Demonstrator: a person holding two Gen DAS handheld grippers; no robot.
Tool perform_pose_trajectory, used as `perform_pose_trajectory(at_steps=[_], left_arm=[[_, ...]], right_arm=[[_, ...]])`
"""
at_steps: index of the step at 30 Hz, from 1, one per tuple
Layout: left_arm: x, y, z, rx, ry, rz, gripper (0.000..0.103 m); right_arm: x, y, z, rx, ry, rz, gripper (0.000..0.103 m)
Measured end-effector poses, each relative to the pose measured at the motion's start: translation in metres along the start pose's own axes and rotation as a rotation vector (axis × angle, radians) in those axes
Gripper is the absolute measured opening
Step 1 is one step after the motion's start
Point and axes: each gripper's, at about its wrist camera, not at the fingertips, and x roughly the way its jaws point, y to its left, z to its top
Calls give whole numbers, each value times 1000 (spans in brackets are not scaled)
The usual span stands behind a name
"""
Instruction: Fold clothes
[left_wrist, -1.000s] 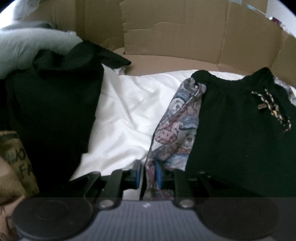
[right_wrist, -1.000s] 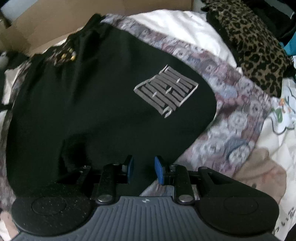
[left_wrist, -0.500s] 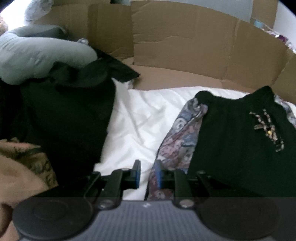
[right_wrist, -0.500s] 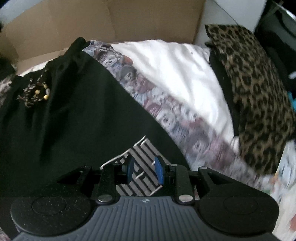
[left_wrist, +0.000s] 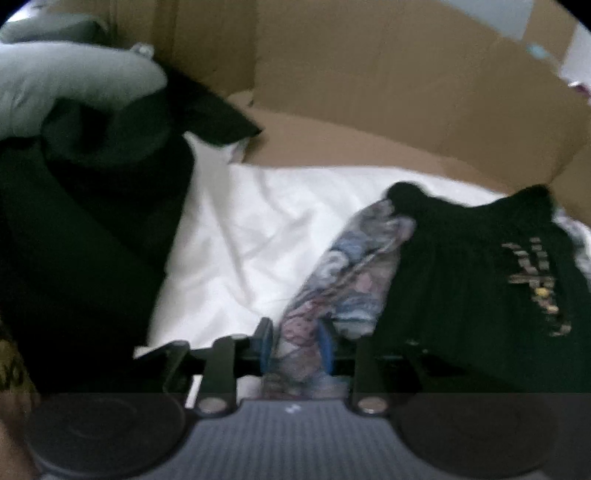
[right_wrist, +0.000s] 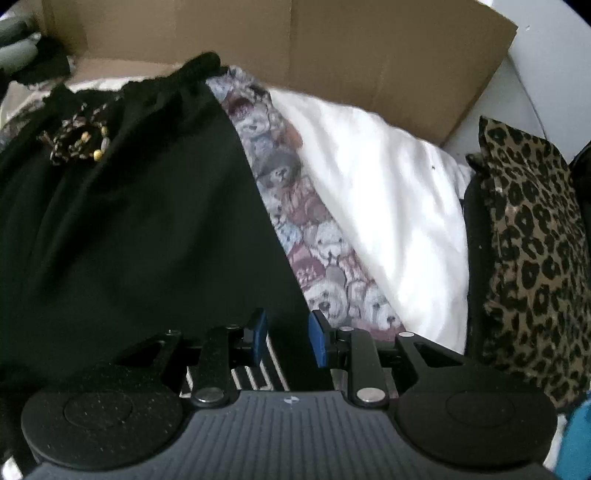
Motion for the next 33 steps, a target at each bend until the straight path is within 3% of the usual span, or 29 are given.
perform_pose_trajectory(at_steps=[6,12,17,22,24,28,33], left_arm=[[-4,-2,15,44,15,60,33],[-23,-13,31,134,11,8,29],[-24,-27,56,148,-21,-54,33],[3,-45,70,121,-19,-99,35],[14,-50,71,126,-20,-103,37],[30,-51,76,137,-2,-124,46],[50,-44,82,120,68,-215,48]], right_arm=[[14,-14,-12,11,-7,-9,32],[3,-28,2,20,-83,26,32],[11,-30,39,16,-146,48,32],[27,-19,83,-11,-215,99,34],[35,-10,99,-25,-225,109,45],[49,6,131,-59,-238,133,51],[70,21,163,-113,-225,149,58]])
